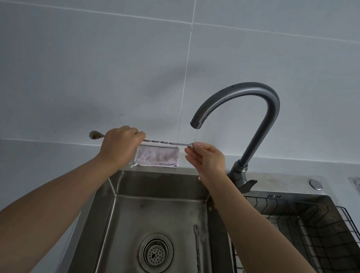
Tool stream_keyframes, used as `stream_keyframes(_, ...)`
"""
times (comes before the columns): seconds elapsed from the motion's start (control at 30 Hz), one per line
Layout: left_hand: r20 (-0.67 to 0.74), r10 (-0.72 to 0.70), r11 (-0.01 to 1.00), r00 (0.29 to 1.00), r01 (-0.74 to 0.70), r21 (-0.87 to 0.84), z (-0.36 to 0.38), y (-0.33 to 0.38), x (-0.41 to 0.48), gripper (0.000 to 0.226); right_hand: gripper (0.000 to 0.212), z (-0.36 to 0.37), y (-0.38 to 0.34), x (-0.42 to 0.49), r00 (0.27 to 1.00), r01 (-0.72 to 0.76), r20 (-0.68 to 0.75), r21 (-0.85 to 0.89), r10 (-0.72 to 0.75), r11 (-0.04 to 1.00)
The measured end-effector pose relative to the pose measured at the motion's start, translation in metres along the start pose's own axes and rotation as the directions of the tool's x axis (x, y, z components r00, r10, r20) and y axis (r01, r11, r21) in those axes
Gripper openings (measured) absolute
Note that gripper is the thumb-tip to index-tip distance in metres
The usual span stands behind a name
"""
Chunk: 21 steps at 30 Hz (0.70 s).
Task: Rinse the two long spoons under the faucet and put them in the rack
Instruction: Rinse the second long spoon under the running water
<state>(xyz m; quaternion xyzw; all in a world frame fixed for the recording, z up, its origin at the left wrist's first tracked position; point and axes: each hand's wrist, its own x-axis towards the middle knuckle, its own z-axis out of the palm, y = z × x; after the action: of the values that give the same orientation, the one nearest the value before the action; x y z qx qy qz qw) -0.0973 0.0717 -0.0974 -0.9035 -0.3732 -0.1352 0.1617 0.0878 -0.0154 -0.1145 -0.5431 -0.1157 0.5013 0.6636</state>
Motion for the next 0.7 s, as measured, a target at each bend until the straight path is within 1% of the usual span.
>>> stream_keyframes(0.07,-0.032,-0.006,1.000,0.999,0.006,0.005,-0.001,0.003,0.003,0.036,0.011,-0.006,-0.003,0.001,0.999,0.025,0.044,-0.142,-0.019,0.990)
stream_keyframes(0.13,-0.064,-0.013,1.000,0.998,0.014,0.011,-0.003,0.007,0.007,0.037,0.006,-0.014,-0.006,0.003,0.993,0.051,0.117,-0.326,-0.014,0.944)
stream_keyframes(0.2,-0.102,-0.010,1.000,0.995,0.012,0.014,-0.008,0.012,0.013,0.035,0.016,-0.023,-0.008,0.005,0.985,0.090,0.171,-0.481,-0.008,0.872)
stream_keyframes(0.27,-0.119,0.004,1.000,0.993,-0.004,-0.001,-0.011,0.018,0.021,0.033,0.021,-0.029,-0.011,0.005,0.979,0.139,0.203,-0.605,-0.018,0.784)
stream_keyframes(0.33,-0.133,0.011,1.000,0.991,-0.015,-0.027,-0.012,0.024,0.032,0.032,0.021,-0.031,-0.013,0.005,0.972,0.188,0.232,-0.704,-0.029,0.685)
stream_keyframes(0.4,-0.142,0.017,0.998,0.990,-0.026,-0.061,-0.012,0.031,0.044,0.029,0.021,-0.031,-0.015,0.004,0.961,0.232,0.276,-0.791,-0.008,0.566)
stream_keyframes(0.43,-0.151,0.018,0.997,0.988,-0.029,-0.076,-0.012,0.035,0.050,0.027,0.020,-0.031,-0.015,0.003,0.955,0.251,0.296,-0.824,0.008,0.509)
stream_keyframes(0.5,-0.183,0.012,0.995,0.983,-0.029,-0.091,-0.012,0.045,0.061,0.024,0.016,-0.031,-0.012,0.002,0.944,0.285,0.329,-0.848,0.023,0.447)
stream_keyframes(0.53,-0.209,-0.006,0.995,0.978,-0.016,-0.100,-0.013,0.050,0.065,0.026,0.013,-0.031,-0.010,0.001,0.941,0.299,0.338,-0.845,0.010,0.443)
stream_keyframes(0.57,-0.231,-0.026,0.993,0.973,0.000,-0.114,-0.013,0.055,0.067,0.030,0.009,-0.032,-0.008,0.001,0.941,0.303,0.339,-0.834,-0.004,0.460)
stream_keyframes(0.6,-0.243,-0.051,0.991,0.969,0.019,-0.135,-0.014,0.059,0.068,0.034,0.007,-0.032,-0.007,0.001,0.943,0.292,0.333,-0.811,-0.011,0.507)
stream_keyframes(0.63,-0.255,-0.079,0.987,0.964,0.040,-0.155,-0.012,0.063,0.068,0.038,0.012,-0.032,-0.006,0.001,0.948,0.269,0.317,-0.779,-0.015,0.566)
stream_keyframes(0.67,-0.246,-0.111,0.981,0.963,0.067,-0.182,-0.012,0.067,0.065,0.040,0.017,-0.033,-0.004,0.002,0.954,0.246,0.298,-0.746,-0.021,0.619)
stream_keyframes(0.7,-0.223,-0.153,0.967,0.963,0.100,-0.232,-0.011,0.071,0.061,0.039,0.019,-0.034,-0.003,0.003,0.960,0.234,0.278,-0.726,-0.036,0.646)
